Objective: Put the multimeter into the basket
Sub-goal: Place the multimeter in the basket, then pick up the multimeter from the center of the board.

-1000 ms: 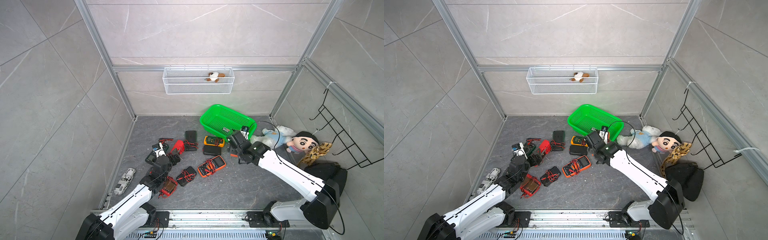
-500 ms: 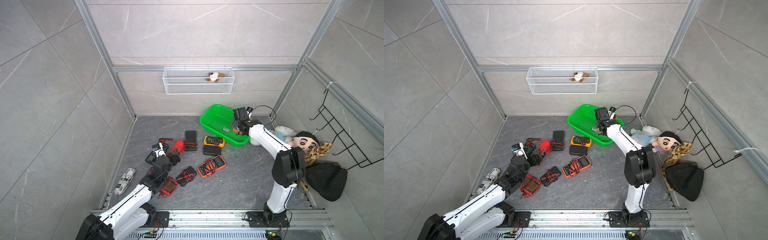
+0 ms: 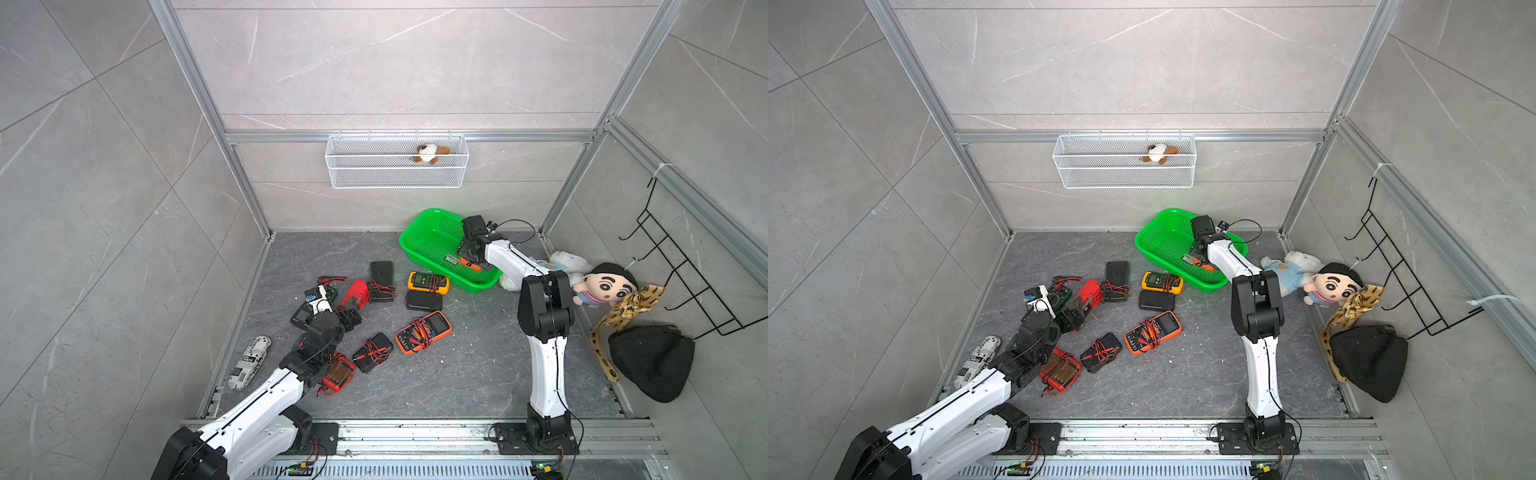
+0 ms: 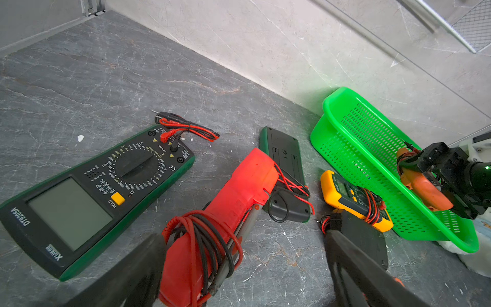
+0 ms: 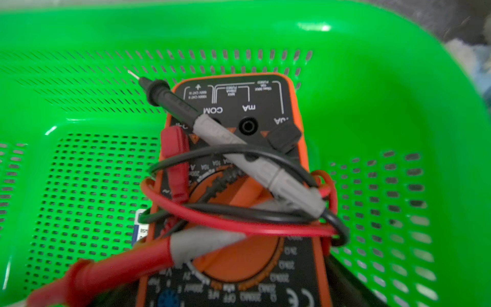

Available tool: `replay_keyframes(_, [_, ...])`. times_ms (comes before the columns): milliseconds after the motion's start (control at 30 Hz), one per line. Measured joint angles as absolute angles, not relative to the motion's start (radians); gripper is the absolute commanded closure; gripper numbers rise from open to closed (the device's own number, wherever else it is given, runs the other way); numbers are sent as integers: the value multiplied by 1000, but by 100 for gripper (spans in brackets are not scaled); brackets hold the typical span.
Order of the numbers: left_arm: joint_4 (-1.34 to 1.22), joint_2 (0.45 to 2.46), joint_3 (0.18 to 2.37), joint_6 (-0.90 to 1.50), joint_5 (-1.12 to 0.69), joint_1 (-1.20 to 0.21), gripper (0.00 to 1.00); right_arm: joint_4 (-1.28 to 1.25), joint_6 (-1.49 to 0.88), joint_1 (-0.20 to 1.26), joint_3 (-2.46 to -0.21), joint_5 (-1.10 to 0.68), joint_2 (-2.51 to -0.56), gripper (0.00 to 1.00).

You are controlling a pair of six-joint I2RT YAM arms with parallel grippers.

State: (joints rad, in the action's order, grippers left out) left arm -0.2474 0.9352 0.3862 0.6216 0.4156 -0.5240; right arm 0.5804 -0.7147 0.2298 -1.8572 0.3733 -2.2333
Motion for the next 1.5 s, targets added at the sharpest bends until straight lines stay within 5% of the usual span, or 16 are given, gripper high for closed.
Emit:
replay_keyframes(300, [-247,970,387,630,408,-524,2,513,-775,232,-1646,381,-2216,93])
replay_keyframes(533, [-247,955,387,652,408,-524,2,437,-794,237,-1439,385,-2074,52])
replay_keyframes(733, [-243,922,387,682,409,-524,3,398,-792,252,-1362,387,-2025,1])
replay_keyframes(1133, [-239,899,391,610,289,-524,3,422,-680,274,-1392,380,-1908,0])
replay_keyframes(1500, [-208,1181,603,407,43,-538,2,456,-605,305,-1277,369,-1588,0])
